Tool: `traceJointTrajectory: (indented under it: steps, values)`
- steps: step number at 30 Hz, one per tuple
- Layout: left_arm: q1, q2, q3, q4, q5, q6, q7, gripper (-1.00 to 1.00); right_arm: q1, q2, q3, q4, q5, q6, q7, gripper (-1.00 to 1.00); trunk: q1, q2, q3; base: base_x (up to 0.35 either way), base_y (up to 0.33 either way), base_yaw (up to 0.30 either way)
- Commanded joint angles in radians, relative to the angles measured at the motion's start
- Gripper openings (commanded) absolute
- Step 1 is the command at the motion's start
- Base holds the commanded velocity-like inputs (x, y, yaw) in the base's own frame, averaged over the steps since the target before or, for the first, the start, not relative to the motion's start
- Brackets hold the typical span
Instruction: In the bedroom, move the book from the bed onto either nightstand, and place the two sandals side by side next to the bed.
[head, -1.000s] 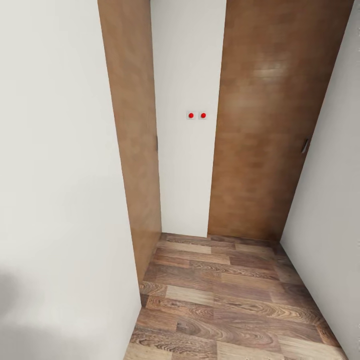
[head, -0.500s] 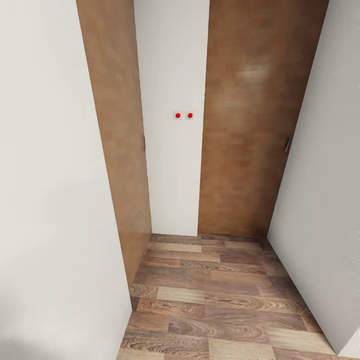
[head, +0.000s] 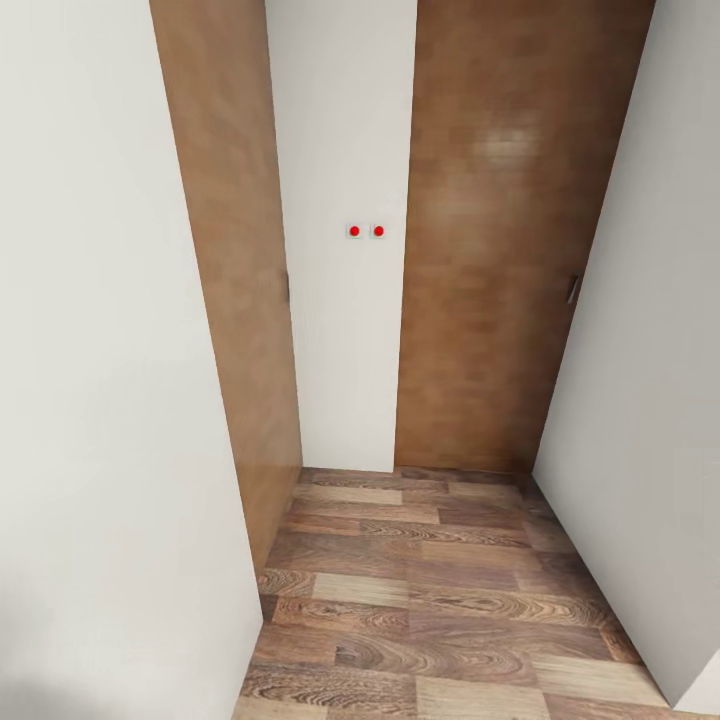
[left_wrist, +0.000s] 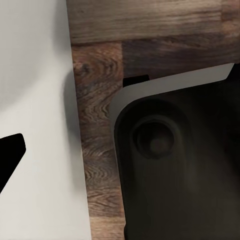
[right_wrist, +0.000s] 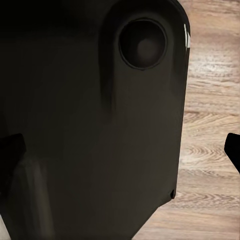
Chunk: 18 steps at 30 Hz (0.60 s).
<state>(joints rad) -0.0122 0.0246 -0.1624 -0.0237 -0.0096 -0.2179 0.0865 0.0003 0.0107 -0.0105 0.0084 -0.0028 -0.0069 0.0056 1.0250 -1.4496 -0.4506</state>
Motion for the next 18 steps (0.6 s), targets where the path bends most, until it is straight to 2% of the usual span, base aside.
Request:
traceJointTrajectory:
  steps: [1, 12, 18]
  values:
    - [0.000, 0.000, -0.008, 0.001, -0.001, -0.003, 0.006, 1.00, 0.000, 0.000, -0.001, 0.000, 0.000, -0.001, 0.001, 1.00, 0.000, 0.000, -0.001, 0.000, 0.000, -0.007]
    - [0.000, 0.000, -0.008, 0.001, -0.001, -0.003, 0.006, 1.00, 0.000, 0.001, 0.000, 0.000, 0.000, -0.001, 0.001, 1.00, 0.000, 0.000, -0.001, 0.007, 0.001, -0.020]
    - [-0.001, 0.001, -0.007, 0.001, -0.001, -0.003, 0.006, 1.00, 0.000, 0.001, 0.000, 0.000, 0.000, -0.001, 0.001, 1.00, 0.000, 0.000, -0.001, 0.122, 0.050, -0.055]
